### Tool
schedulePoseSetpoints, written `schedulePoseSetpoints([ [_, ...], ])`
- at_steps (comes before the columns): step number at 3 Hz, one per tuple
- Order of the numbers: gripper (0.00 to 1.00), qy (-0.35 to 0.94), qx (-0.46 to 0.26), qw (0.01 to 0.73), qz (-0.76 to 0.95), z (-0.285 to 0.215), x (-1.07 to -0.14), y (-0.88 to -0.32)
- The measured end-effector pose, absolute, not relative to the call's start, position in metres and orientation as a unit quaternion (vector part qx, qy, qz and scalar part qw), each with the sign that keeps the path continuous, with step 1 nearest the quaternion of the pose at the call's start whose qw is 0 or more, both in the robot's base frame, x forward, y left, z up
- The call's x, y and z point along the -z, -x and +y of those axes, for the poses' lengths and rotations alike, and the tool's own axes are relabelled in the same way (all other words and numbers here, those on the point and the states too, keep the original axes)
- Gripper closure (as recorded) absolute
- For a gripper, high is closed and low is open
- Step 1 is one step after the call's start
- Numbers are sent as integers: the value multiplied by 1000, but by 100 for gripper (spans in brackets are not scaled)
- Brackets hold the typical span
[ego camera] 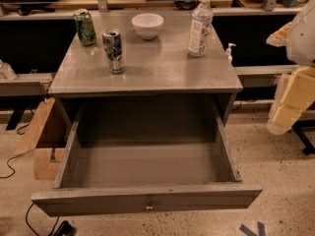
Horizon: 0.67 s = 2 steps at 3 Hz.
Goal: Close top drawer
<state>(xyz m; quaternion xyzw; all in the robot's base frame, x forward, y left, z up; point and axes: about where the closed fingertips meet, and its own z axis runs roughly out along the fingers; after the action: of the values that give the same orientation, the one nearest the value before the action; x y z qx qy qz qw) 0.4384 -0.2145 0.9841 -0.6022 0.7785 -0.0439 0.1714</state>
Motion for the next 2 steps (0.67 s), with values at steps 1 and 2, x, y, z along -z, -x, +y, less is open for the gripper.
schedulePoseSetpoints([
  [1, 0, 602, 44, 171, 779, -215, -984, -438],
  [2, 0, 601, 61, 179, 776, -216, -985, -436],
])
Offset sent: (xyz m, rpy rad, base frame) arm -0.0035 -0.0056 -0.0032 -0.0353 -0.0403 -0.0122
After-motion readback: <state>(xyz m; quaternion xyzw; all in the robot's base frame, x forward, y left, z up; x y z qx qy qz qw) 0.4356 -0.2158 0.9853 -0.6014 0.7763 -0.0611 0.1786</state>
